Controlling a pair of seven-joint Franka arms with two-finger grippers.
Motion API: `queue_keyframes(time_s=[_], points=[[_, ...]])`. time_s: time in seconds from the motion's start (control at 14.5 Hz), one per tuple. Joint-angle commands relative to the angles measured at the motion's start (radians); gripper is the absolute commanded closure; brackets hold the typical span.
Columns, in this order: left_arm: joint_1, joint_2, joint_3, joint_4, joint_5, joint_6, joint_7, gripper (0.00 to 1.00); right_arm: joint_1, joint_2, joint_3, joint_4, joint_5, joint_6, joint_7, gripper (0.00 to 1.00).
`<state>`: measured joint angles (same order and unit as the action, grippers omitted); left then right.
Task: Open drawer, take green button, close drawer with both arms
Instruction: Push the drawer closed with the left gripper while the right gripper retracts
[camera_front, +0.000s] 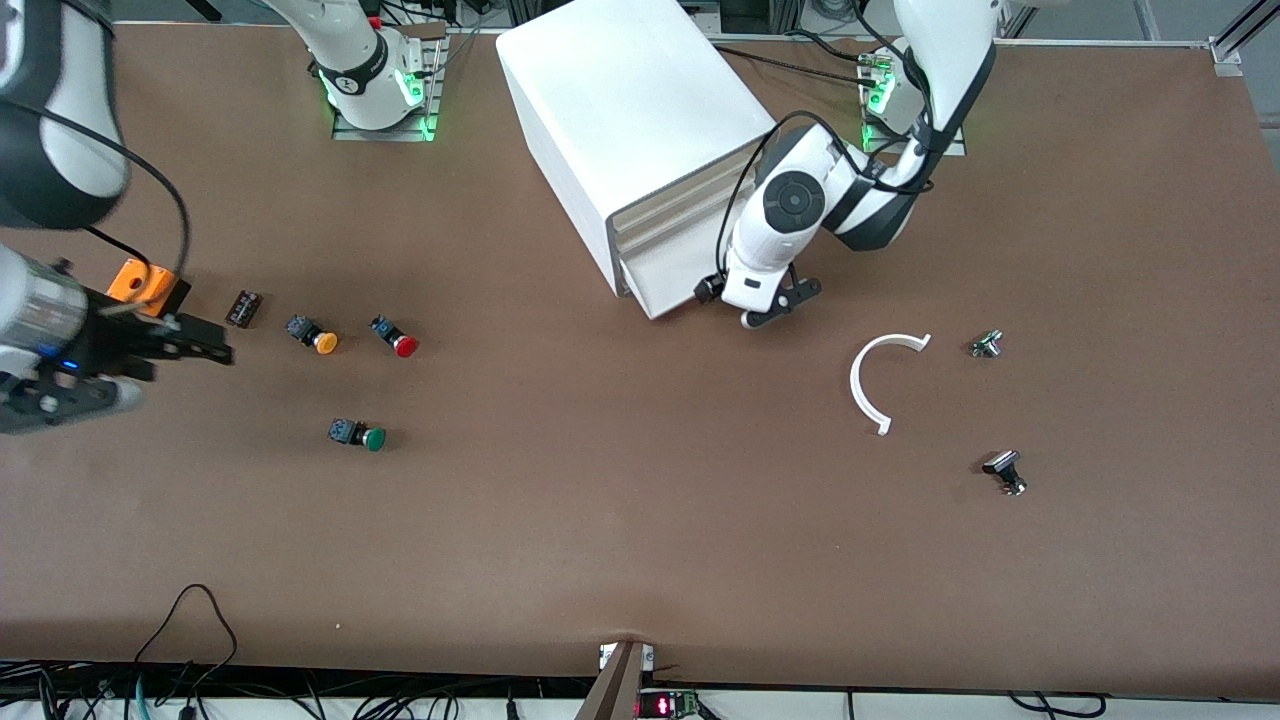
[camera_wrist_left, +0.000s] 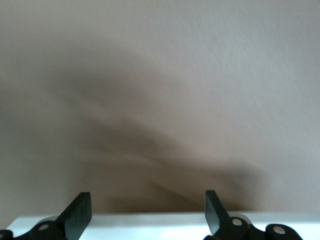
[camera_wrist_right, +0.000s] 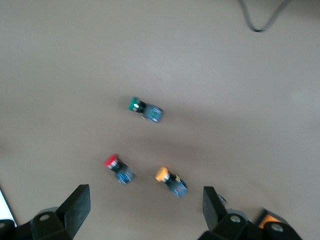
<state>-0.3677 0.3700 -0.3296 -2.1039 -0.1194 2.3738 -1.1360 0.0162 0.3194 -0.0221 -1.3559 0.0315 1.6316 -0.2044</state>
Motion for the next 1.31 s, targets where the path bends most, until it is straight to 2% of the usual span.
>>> queue_keyframes(time_s=[0.0,0.28,0.55,0.9,1.1,1.24], points=[[0.009,-0.039,-0.04,-0.044,-0.032,-0.011,-0.011,0.0,0.001,-0.143,0.014,-0.057,-0.036,-0.105,0.011,0.0],[0.007,-0.022,-0.068,-0.053,-0.094,-0.008,-0.011,0.0,-0.047,-0.23,0.014,-0.129,-0.038,-0.102,-0.073,0.0],[0.007,-0.016,-0.095,-0.067,-0.163,-0.005,-0.011,0.0,-0.061,-0.223,-0.015,-0.1,-0.036,-0.111,-0.139,0.0],[0.007,-0.013,-0.1,-0.068,-0.163,-0.01,-0.007,0.0,-0.058,-0.218,-0.013,-0.101,-0.036,-0.121,-0.229,0.0],[0.007,0.003,-0.141,-0.076,-0.163,-0.013,0.004,0.0,-0.061,-0.21,-0.021,-0.1,-0.041,-0.119,-0.256,0.0],[0.009,0.001,-0.14,-0.071,-0.163,-0.013,0.007,0.0,-0.055,-0.212,-0.015,-0.1,-0.115,-0.122,-0.254,0.0]])
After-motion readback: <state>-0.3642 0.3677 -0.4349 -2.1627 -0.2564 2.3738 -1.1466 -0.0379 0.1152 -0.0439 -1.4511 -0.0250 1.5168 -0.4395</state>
